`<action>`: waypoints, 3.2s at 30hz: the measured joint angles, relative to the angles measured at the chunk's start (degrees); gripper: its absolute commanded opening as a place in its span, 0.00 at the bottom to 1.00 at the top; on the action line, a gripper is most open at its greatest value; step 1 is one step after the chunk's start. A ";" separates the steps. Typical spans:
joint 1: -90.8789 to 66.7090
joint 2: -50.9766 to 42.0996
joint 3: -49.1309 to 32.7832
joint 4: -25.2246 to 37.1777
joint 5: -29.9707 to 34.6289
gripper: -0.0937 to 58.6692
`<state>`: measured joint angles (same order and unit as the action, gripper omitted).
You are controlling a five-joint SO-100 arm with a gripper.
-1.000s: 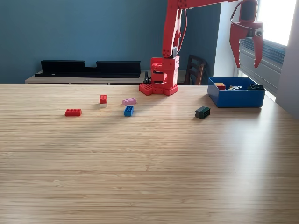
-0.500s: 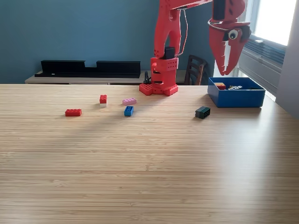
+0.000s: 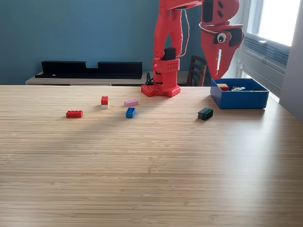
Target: Grasp a lego block and put it in the bin.
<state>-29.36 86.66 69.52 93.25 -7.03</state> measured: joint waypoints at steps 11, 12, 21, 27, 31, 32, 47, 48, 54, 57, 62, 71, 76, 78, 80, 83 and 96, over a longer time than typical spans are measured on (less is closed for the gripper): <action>2.02 0.00 0.00 0.00 -0.26 0.00; 2.37 0.00 0.00 0.00 -0.26 0.00; 4.48 0.00 -0.79 0.00 -0.26 0.00; 4.39 0.00 -0.88 0.00 -0.26 0.00; 4.75 0.00 -0.88 0.00 -0.26 0.00; 5.27 0.00 -0.88 0.00 -0.26 0.00; 38.67 0.00 -1.05 -4.39 -2.02 0.00; 41.57 0.00 -0.09 -5.54 -3.16 0.00; 57.48 0.00 5.36 -13.71 -13.10 0.01; 63.37 0.00 7.03 -16.17 -17.40 0.00; 67.68 0.00 8.09 -17.14 -20.57 0.00; 71.72 0.00 9.32 -18.63 -0.53 0.07; 73.13 0.00 14.94 -24.26 5.01 0.27; 73.56 0.00 18.19 -28.04 6.15 0.33; 73.65 0.00 21.45 -32.87 6.68 0.32; 73.65 0.00 26.28 -39.38 9.40 0.29; 73.65 0.00 29.27 -42.54 30.67 0.27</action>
<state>44.30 86.66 98.79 50.71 23.64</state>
